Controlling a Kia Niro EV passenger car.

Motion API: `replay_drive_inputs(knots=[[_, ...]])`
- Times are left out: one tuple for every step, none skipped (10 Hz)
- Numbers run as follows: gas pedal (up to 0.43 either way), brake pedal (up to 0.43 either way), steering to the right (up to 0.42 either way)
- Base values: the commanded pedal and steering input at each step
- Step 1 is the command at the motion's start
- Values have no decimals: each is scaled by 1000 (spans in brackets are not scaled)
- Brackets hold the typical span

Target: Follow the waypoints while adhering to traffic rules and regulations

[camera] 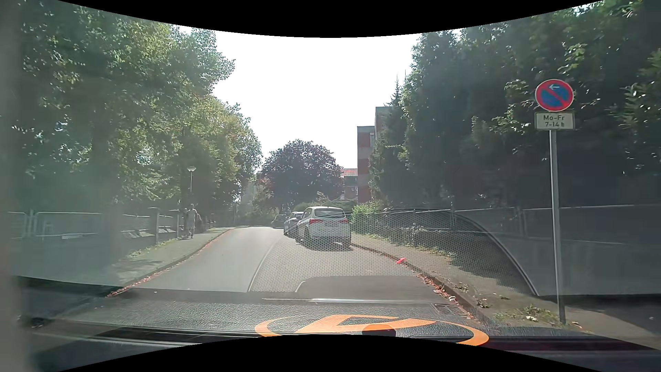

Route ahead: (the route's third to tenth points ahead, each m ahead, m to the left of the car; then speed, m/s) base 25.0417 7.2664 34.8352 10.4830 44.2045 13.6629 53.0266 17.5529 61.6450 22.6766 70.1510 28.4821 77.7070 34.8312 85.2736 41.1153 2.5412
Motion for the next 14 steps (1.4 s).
replay_drive_inputs(knots=[[0,0,-46],[8,0,-48],[28,0,-50],[28,0,-53],[28,0,-53],[28,0,-53],[28,0,-52],[28,0,-51],[28,0,-51],[28,0,-51],[28,0,-51],[28,0,-52],[28,0,-59],[28,0,-73]])
